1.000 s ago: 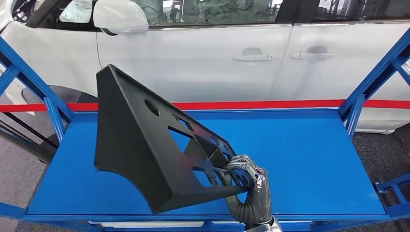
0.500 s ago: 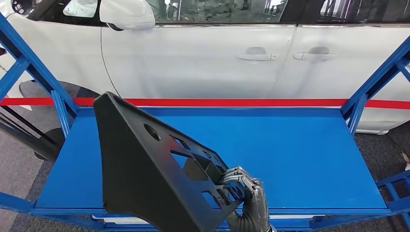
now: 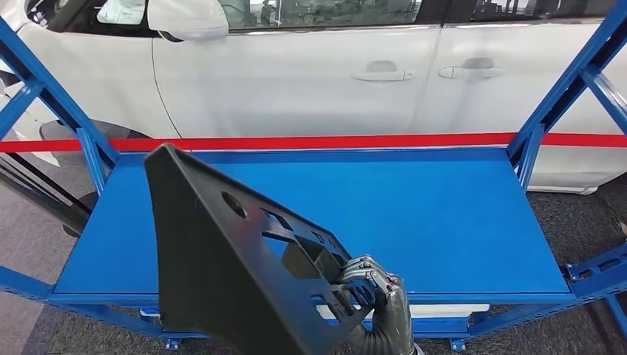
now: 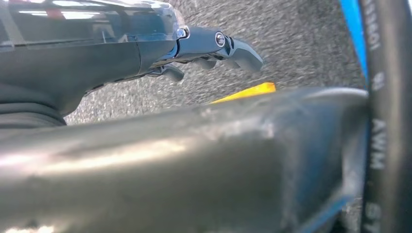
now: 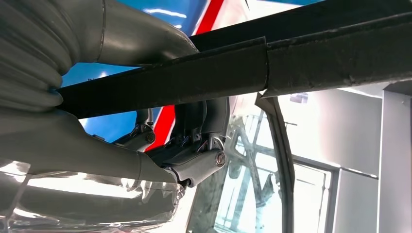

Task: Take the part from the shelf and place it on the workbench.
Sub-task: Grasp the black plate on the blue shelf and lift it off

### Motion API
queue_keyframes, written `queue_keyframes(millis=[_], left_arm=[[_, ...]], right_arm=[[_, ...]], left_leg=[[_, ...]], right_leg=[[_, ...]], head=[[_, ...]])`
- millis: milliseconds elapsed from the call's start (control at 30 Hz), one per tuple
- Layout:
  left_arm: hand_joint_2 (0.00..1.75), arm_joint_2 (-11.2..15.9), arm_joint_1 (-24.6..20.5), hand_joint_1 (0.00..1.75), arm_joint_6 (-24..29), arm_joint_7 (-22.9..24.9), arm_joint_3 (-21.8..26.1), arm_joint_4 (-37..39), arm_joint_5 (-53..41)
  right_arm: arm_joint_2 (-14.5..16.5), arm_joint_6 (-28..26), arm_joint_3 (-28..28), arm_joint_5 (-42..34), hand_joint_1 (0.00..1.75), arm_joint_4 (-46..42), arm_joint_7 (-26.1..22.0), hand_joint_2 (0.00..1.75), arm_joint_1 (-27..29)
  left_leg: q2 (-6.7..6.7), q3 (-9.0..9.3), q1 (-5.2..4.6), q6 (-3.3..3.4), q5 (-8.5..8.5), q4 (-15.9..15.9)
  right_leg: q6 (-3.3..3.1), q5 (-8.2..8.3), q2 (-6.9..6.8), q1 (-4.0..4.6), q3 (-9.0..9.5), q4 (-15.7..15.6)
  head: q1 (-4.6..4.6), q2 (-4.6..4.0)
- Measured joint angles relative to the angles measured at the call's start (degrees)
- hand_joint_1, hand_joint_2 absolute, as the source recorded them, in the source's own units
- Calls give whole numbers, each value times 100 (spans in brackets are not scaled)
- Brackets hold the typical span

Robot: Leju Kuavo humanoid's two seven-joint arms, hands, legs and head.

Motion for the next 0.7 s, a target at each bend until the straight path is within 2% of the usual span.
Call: queue_keyframes(millis=[67, 100, 133, 233, 267, 300, 367, 400, 433, 467, 500, 533, 600, 633, 700], left_arm=[[0, 2, -19, 0, 0, 5, 1, 0, -15], [0, 3, -32, 0, -1, 7, 2, 0, -26], [0, 4, -42, 0, -1, 10, 3, 0, -38], [0, 3, -34, 0, -1, 18, 14, 0, -57], [0, 3, -32, 0, -2, 20, 18, 0, -60], [0, 3, -32, 0, -2, 23, 21, 0, -65], [0, 3, -36, 0, -3, 27, 27, 0, -72], [0, 3, -36, 0, -3, 28, 31, 0, -75], [0, 3, -36, 0, -4, 28, 34, 0, -79], [0, 3, -35, 0, -6, 28, 37, 0, -84], [0, 2, -34, 0, -7, 27, 40, 0, -90], [0, 2, -35, 0, -9, 27, 43, 0, -96], [0, 2, -36, 0, -10, 27, 50, -1, -104], [0, 2, -39, 0, -10, 26, 60, -2, -107], [0, 3, -38, 0, -9, 26, 90, -2, -109]], right_arm=[[-1, 18, 1, 12, 175, 5, 1, 175, 0], [-1, 31, 1, 20, 175, 6, 1, 175, -2], [-1, 48, 1, 28, 175, 6, 1, 175, -3], [-3, 78, 2, 38, 175, 7, 1, 175, 6], [-4, 79, 2, 39, 175, 8, 1, 175, 11], [-7, 80, 2, 39, 175, 8, 1, 175, 16], [-16, 85, 2, 37, 175, 14, 1, 175, 23], [-23, 90, 2, 35, 175, 21, 2, 175, 28], [-31, 96, 2, 30, 175, 29, 2, 175, 33], [-38, 102, 2, 22, 175, 37, 3, 175, 38], [-43, 107, 2, 13, 175, 43, 3, 175, 41], [-48, 110, 2, 1, 175, 46, 3, 175, 43], [-50, 126, 2, -25, 175, 47, 2, 175, 41], [-52, 139, 3, -42, 175, 49, -1, 175, 45], [-54, 168, 3, -98, 175, 55, -7, 175, 63]], left_leg=[[0, 570, -23, 63, 220, -823], [-2, 748, -42, 103, 283, -1116], [-4, 830, -63, 143, 308, -1273], [5, 784, -79, 255, 440, -1336], [18, 747, -68, 295, 512, -1363], [33, 691, -52, 335, 588, -1389], [53, 544, -49, 382, 707, -1391], [59, 468, -51, 388, 758, -1378], [63, 388, -53, 380, 808, -1360], [66, 300, -51, 367, 855, -1333], [67, 211, -46, 349, 896, -1297], [66, 126, -42, 326, 929, -1251], [61, -6, -52, 272, 976, -1156], [59, -42, -59, 238, 1001, -1119], [56, -75, -56, 161, 1070, -1098]], right_leg=[[33, 74, 0, 12, -69, 17], [62, 109, -3, 15, -86, 19], [97, 145, -8, 14, -95, 20], [206, 224, -10, -6, -107, -3], [236, 129, -1, -11, -141, 56], [262, -70, 9, -16, -207, 218], [298, -647, 20, -37, -389, 828], [314, -855, 21, -46, -459, 1167], [328, -931, 21, -55, -473, 1405], [339, -877, 20, -65, -398, 1472], [345, -742, 20, -75, -221, 1339], [348, -601, 19, -88, 47, 1033], [326, -539, 26, -87, 578, 301], [302, -573, 32, -79, 716, 71], [221, -584, 42, -49, 731, -43]], head=[[-1, 0], [-1, 0], [-1, 0], [1, 0], [1, 0], [1, 0], [1, 0], [1, 0], [1, 0], [0, 0], [0, 0], [0, 0], [-2, 0], [-2, 0], [-5, 0]])
